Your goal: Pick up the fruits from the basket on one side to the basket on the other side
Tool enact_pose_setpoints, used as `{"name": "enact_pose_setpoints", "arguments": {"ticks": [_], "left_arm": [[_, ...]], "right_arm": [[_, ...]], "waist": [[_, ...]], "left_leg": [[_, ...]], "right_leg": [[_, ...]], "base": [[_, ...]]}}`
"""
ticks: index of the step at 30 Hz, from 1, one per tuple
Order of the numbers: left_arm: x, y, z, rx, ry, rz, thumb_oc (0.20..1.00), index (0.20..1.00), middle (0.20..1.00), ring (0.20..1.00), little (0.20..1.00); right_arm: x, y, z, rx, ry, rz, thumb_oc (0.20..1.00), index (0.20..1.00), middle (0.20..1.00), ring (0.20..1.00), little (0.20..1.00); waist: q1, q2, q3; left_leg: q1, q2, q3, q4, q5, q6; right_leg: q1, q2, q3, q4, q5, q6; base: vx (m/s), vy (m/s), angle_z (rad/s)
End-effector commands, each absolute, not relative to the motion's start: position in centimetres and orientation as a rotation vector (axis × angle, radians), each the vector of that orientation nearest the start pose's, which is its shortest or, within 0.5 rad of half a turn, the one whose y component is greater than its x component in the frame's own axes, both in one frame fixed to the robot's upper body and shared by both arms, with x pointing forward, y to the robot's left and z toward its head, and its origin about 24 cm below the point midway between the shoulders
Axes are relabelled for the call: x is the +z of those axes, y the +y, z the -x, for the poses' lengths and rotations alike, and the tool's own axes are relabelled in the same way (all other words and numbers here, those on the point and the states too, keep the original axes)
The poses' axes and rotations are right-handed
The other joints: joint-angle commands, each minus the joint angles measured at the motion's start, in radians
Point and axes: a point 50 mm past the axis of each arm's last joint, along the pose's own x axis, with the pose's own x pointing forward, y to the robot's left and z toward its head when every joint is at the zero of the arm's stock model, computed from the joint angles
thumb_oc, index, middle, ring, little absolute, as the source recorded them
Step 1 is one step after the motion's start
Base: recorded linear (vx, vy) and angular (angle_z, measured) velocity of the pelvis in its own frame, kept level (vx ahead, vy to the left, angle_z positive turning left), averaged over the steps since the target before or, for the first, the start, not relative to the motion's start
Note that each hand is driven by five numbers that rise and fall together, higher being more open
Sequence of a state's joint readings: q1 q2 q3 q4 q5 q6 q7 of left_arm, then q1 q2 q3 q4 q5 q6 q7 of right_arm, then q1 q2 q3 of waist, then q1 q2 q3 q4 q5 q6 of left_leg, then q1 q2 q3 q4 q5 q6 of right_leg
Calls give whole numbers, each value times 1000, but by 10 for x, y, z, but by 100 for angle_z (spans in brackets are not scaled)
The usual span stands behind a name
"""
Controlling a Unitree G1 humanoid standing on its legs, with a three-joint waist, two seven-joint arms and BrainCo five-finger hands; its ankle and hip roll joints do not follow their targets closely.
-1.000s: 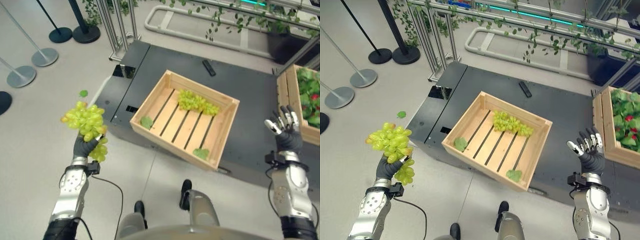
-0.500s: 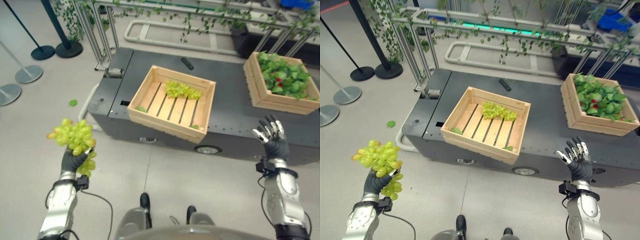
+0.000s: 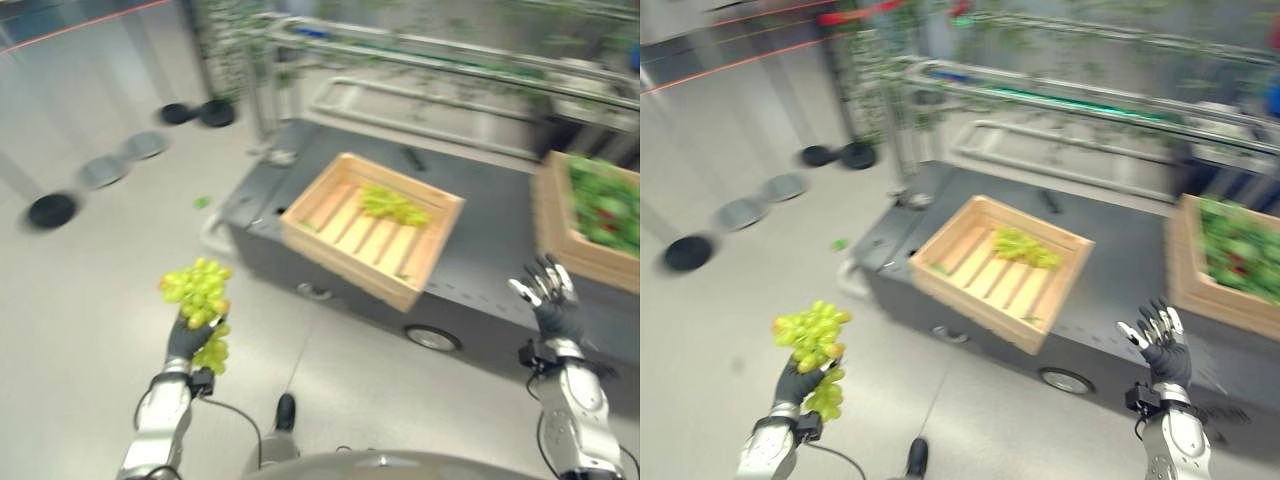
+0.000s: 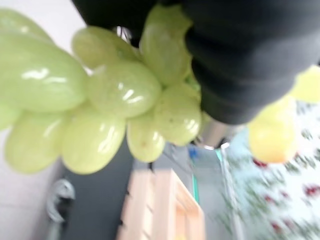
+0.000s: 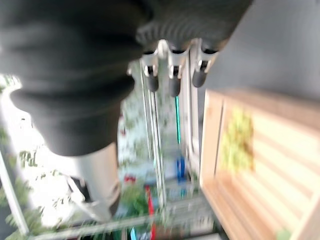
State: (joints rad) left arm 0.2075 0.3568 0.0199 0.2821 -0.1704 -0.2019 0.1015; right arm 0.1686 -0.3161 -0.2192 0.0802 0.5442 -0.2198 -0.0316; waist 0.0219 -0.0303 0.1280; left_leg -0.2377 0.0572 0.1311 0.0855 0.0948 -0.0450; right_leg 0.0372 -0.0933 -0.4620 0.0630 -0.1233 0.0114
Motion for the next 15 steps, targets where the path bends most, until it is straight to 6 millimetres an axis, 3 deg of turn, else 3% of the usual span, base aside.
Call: {"name": "enact_pose_setpoints", "arguments": {"ticks": [1, 2, 3, 5, 6, 8, 10, 11, 12, 13, 14, 15], "left_arm": [[25, 275, -218, 242, 15, -283, 200, 200, 200, 200, 200], [27, 276, -218, 248, 4, -277, 200, 200, 200, 200, 200], [28, 275, -218, 242, -5, -270, 200, 200, 200, 200, 200], [31, 275, -216, 235, -18, -291, 200, 200, 200, 200, 200], [34, 277, -213, 246, -30, -311, 200, 200, 200, 200, 200], [34, 278, -212, 247, -30, -313, 200, 200, 200, 200, 200], [47, 282, -215, 263, -78, -342, 200, 200, 200, 200, 200], [53, 278, -220, 255, -105, -350, 200, 200, 200, 200, 200], [53, 278, -220, 257, -105, -351, 200, 200, 200, 200, 200], [69, 268, -229, 223, -183, -431, 200, 200, 200, 200, 200], [69, 268, -229, 224, -183, -431, 200, 200, 200, 200, 200], [69, 263, -233, 216, -198, -405, 200, 200, 200, 200, 200]], "right_arm": [[74, -284, -214, -349, -283, -156, 1000, 1000, 1000, 1000, 1000], [74, -282, -212, -348, -293, -179, 1000, 1000, 1000, 1000, 1000], [71, -281, -210, -348, -282, -183, 1000, 1000, 1000, 1000, 1000], [66, -280, -208, -350, -256, -169, 1000, 1000, 1000, 1000, 1000], [62, -276, -211, -348, -238, -169, 1000, 1000, 1000, 1000, 1000], [61, -276, -211, -348, -238, -170, 1000, 1000, 1000, 1000, 1000], [58, -265, -220, -319, -231, -193, 1000, 1000, 1000, 1000, 1000], [59, -254, -226, -275, -222, -173, 1000, 1000, 1000, 1000, 1000], [59, -254, -226, -274, -222, -172, 1000, 1000, 1000, 1000, 1000], [62, -239, -233, -212, -237, -194, 1000, 1000, 1000, 1000, 1000], [62, -239, -233, -212, -237, -194, 1000, 1000, 1000, 1000, 1000], [64, -235, -234, -179, -243, -187, 1000, 1000, 1000, 1000, 1000]], "waist": [[-55, -8, 33], [-63, -1, 32], [-63, 2, 34], [-41, 5, 38], [-13, 0, 35], [-19, -2, 36], [17, -12, 28], [17, 3, 28], [14, -1, 31], [-10, 22, 40], [-6, 21, 38], [-16, 28, 39]], "left_leg": [[31, 122, 165, 91, -73, -58], [39, 155, 260, 88, -64, -60], [45, 161, 287, 85, -68, -61], [31, 136, 256, 98, -73, -61], [19, 101, 212, 117, -105, -41], [17, 98, 207, 123, -109, -39], [33, 23, 164, 140, -178, 19], [70, -29, 132, 116, -210, 57], [74, -38, 132, 112, -211, 62], [125, -67, 68, 55, -190, 90], [126, -67, 71, 50, -188, 89], [142, -73, 23, 30, -175, 91]], "right_leg": [[-26, -55, -27, -45, 36, 111], [-19, -61, -76, -40, 36, 109], [-16, -69, -102, -40, 36, 108], [4, -86, -136, -30, 36, 105], [29, -117, -162, 0, 37, 116], [31, -121, -167, 5, 35, 119], [9, -221, -176, 188, 104, 172], [-14, -306, -146, 345, 203, 194], [-16, -317, -143, 357, 201, 202], [-101, -268, 5, 459, 191, 170], [-107, -269, 9, 462, 190, 169], [-154, -204, 95, 454, 164, 156]], "base": [[12, 73, 150], [-28, 100, 176], [-2, 155, 209], [139, 218, 176], [190, 223, 137], [173, 192, 96], [433, 488, 83], [360, 442, 95], [372, 499, 128], [130, 203, 124], [205, 223, 142], [167, 68, 153]]}}
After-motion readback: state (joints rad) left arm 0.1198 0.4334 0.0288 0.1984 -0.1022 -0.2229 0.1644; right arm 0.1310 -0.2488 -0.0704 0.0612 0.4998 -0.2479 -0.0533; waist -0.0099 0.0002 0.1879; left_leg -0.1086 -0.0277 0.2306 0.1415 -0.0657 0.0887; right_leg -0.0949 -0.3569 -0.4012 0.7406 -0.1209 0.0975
